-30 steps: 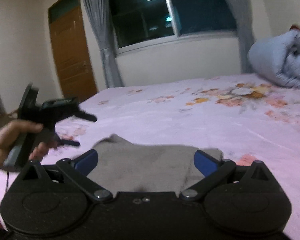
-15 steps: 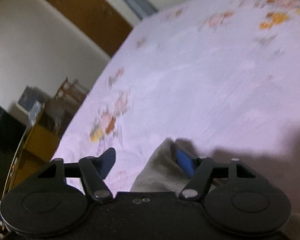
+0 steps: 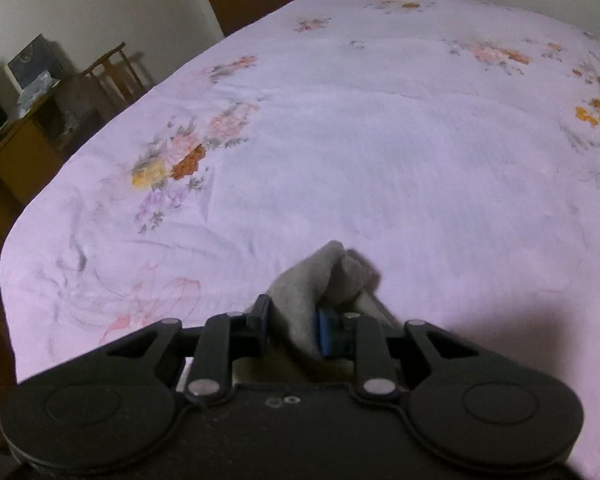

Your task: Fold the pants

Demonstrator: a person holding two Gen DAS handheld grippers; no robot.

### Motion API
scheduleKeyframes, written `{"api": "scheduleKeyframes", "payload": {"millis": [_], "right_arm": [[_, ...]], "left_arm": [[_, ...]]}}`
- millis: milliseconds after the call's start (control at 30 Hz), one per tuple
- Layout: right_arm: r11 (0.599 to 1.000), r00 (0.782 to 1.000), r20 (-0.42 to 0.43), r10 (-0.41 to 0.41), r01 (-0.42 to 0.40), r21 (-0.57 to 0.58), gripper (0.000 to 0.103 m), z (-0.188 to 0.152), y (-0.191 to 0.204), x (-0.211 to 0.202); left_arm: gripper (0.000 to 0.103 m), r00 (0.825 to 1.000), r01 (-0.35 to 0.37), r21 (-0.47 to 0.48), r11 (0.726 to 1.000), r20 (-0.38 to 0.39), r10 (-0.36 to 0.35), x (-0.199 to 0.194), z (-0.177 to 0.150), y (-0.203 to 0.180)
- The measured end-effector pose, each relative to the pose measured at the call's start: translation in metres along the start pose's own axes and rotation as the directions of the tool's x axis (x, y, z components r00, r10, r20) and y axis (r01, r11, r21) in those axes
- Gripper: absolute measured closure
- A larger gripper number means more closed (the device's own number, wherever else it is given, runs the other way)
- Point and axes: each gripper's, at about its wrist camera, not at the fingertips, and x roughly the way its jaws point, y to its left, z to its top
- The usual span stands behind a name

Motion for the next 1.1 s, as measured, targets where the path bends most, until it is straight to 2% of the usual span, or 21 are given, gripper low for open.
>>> {"api": "scheduleKeyframes", "payload": {"millis": [33,100,133,200,267,333,400,500,533,567,600,633,700,733,767,800,867,900,933,1033,1100], "right_arm": [[1.000,1.000,-0.008,-0.017,0.017,-0.009,0.084,-0.004,0.000,0.004],[0.999,0.997,0.065,-0.040,0.039,0.011,0.075,-0.008,-0.001,-0.011],[0.999,0.992,0.122,-0.031,0.026,0.043,0.077,-0.013,-0.004,-0.029],[0.997,0.965,0.250,-0.075,0.065,0.047,0.075,-0.030,-0.001,-0.072],[0.998,0.952,0.301,-0.054,0.047,0.032,0.078,-0.059,0.002,-0.104],[0.988,0.951,0.270,-0.154,0.151,0.029,0.077,-0.091,-0.002,-0.110],[0.962,0.958,0.117,-0.261,0.248,0.113,0.086,-0.119,-0.032,-0.089],[0.949,0.945,0.186,-0.268,0.226,0.219,0.096,-0.141,-0.053,-0.118],[0.945,0.933,0.232,-0.275,0.217,0.245,0.096,-0.145,-0.048,-0.135],[0.945,0.921,0.271,-0.280,0.214,0.247,0.084,-0.147,-0.041,-0.147],[0.948,0.906,0.315,-0.283,0.215,0.234,0.073,-0.153,-0.032,-0.160],[0.958,0.911,0.323,-0.258,0.198,0.208,0.073,-0.159,-0.023,-0.161],[0.969,0.940,0.245,-0.239,0.214,0.125,0.070,-0.173,-0.016,-0.142],[0.961,0.945,0.193,-0.266,0.244,0.129,0.077,-0.182,-0.024,-0.128],[0.959,0.946,0.206,-0.250,0.213,0.185,0.081,-0.189,-0.036,-0.128],[0.951,0.943,0.227,-0.244,0.187,0.244,0.093,-0.190,-0.043,-0.134],[0.941,0.909,0.314,-0.273,0.184,0.285,0.090,-0.188,-0.044,-0.160],[0.931,0.879,0.356,-0.316,0.215,0.296,0.073,-0.187,-0.042,-0.172],[0.923,0.866,0.374,-0.331,0.215,0.320,0.073,-0.185,-0.044,-0.178],[0.907,0.857,0.388,-0.339,0.189,0.376,0.073,-0.179,-0.058,-0.182],[0.905,0.848,0.391,-0.357,0.212,0.368,0.073,-0.178,-0.059,-0.181]], "left_arm": [[0.103,1.000,-0.008,0.003,1.000,-0.001,0.008,-0.001,0.001,-0.001],[0.103,1.000,-0.021,0.031,0.999,0.002,0.020,-0.007,0.005,-0.004],[0.102,0.999,-0.033,0.047,0.998,0.021,0.032,-0.014,0.006,-0.004],[0.102,0.997,-0.062,0.099,0.993,0.051,0.057,-0.017,0.008,-0.006],[0.102,0.998,-0.055,0.115,0.992,0.026,0.053,-0.011,0.008,-0.006],[0.102,0.998,-0.061,0.139,0.988,0.027,0.058,-0.009,0.007,-0.008],[0.102,0.998,-0.061,0.153,0.986,0.027,0.058,-0.008,0.007,-0.010],[0.102,0.998,-0.054,0.166,0.985,0.053,0.046,-0.017,0.012,-0.012],[0.094,0.996,-0.057,0.181,0.982,0.071,0.045,-0.019,0.012,-0.014],[0.083,0.995,-0.063,0.201,0.977,0.089,0.046,-0.021,0.013,-0.017],[0.036,0.994,-0.064,0.209,0.976,0.097,0.044,-0.021,0.013,-0.019],[0.000,0.994,-0.070,0.215,0.974,0.101,0.050,-0.019,0.013,-0.020],[0.000,0.995,-0.073,0.271,0.960,0.078,0.054,-0.010,0.014,-0.024],[0.000,0.997,-0.050,0.267,0.962,0.063,0.034,-0.010,0.017,-0.021],[0.000,0.997,-0.042,0.254,0.966,0.078,0.022,-0.014,0.023,-0.018],[0.000,0.994,-0.034,0.266,0.963,0.109,0.005,-0.020,0.030,-0.018],[0.000,0.984,-0.018,0.309,0.951,0.173,-0.037,-0.029,0.045,-0.024],[0.000,0.981,0.012,0.323,0.946,0.179,-0.074,-0.030,0.055,-0.029],[0.000,0.978,0.044,0.333,0.942,0.178,-0.108,-0.028,0.063,-0.035],[0.000,0.969,0.117,0.362,0.925,0.161,-0.186,-0.009,0.089,-0.061],[0.000,0.970,0.164,0.416,0.895,0.099,-0.223,0.017,0.097,-0.084]]}}
